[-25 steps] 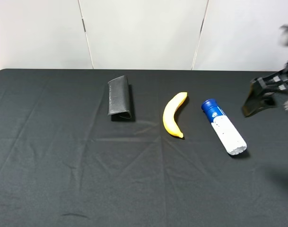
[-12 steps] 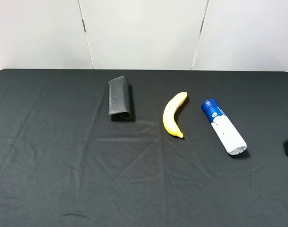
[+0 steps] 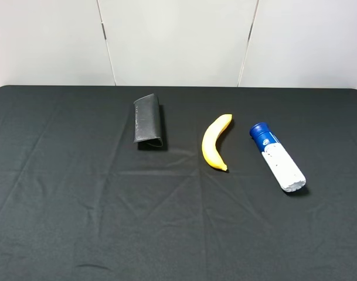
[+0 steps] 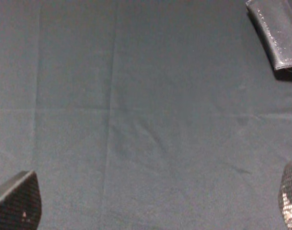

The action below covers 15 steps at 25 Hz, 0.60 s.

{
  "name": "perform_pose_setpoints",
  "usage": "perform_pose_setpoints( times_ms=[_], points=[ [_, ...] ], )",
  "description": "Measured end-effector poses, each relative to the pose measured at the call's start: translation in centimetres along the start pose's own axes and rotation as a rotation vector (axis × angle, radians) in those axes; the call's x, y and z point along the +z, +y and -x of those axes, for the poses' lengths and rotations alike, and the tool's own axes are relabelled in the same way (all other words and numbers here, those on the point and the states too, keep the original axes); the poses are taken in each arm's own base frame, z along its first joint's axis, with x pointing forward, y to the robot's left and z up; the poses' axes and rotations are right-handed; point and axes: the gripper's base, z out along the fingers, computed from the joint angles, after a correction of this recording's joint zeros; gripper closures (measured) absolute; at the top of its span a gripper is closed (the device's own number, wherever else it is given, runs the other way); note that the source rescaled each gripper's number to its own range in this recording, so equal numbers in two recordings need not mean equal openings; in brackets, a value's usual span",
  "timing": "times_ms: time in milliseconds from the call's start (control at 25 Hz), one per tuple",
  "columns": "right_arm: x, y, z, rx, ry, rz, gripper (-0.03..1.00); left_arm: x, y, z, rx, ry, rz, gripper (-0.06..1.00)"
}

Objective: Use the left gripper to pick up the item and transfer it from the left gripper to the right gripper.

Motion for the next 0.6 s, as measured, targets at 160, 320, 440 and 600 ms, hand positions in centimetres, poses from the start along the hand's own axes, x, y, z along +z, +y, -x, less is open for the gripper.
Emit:
perform_pose_setpoints(
  times_ms=[160,320,440,600],
  points=[
    [-0.67,-0.2,-0.35,-0.013,-0.056,-0.023,-0.03,0.0,0.0,0.0,0.0,0.0,0.0,-0.05],
    [0.0,-0.31,-0.43,-0.018,-0.075,-0.032,-0.03,0.0,0.0,0.0,0.0,0.0,0.0,-0.05],
    [0.21,-0.32,-0.52,-0.018,-0.074,-0.032,-0.03,0.0,0.0,0.0,0.0,0.0,0.0,-0.05],
    [0.19,-0.31,-0.39,-0.018,-0.088,-0.032,-0.03,0.0,0.0,0.0,0.0,0.0,0.0,-0.05]
  ],
)
